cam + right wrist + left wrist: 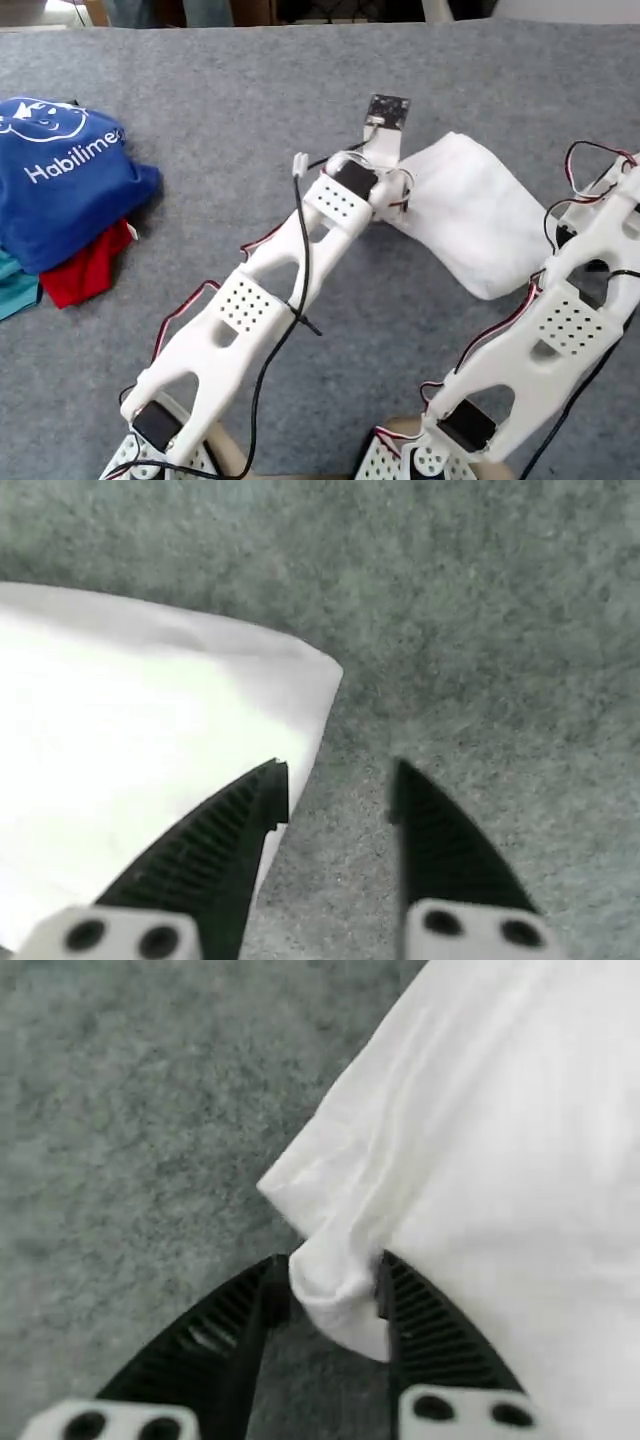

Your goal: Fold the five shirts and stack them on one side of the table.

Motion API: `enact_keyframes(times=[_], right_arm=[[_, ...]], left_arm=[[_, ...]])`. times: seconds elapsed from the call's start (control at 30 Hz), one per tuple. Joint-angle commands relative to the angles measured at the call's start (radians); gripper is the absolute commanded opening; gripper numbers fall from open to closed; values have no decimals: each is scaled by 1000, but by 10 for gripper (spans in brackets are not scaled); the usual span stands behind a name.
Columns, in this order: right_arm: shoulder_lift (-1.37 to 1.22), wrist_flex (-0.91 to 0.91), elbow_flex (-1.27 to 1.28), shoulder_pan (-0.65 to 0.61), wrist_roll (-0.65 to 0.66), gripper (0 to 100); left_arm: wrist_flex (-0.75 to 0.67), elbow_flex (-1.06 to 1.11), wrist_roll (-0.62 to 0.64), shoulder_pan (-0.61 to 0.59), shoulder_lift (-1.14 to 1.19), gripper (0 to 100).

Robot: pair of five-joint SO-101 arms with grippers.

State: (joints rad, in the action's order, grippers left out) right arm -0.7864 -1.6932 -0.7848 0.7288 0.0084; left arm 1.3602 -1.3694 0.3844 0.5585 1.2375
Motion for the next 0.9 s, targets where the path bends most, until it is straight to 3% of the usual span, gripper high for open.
enact_keyframes(times=[0.0, 0.17, 0.3, 0.4, 0.63, 0.73, 0.87], right_arm=[[71, -29, -82, 0, -32, 457], [74, -69, -202, -52, -26, 584], [110, -71, -309, -81, -26, 545], [186, -72, -340, -104, -26, 452], [326, -71, -314, -201, -2, 33], [361, -72, -239, -265, 23, 29], [435, -71, -116, -358, 23, 33]], left_arm=[[147, -101, -11, -61, -109, 242], [310, -271, -86, -188, -187, 241], [405, -265, -115, -363, -308, 238], [405, -170, -135, -561, -442, 238], [405, 371, -199, -984, -755, 228], [391, 645, -201, -1110, -884, 232], [224, 952, -203, -1187, -954, 232]])
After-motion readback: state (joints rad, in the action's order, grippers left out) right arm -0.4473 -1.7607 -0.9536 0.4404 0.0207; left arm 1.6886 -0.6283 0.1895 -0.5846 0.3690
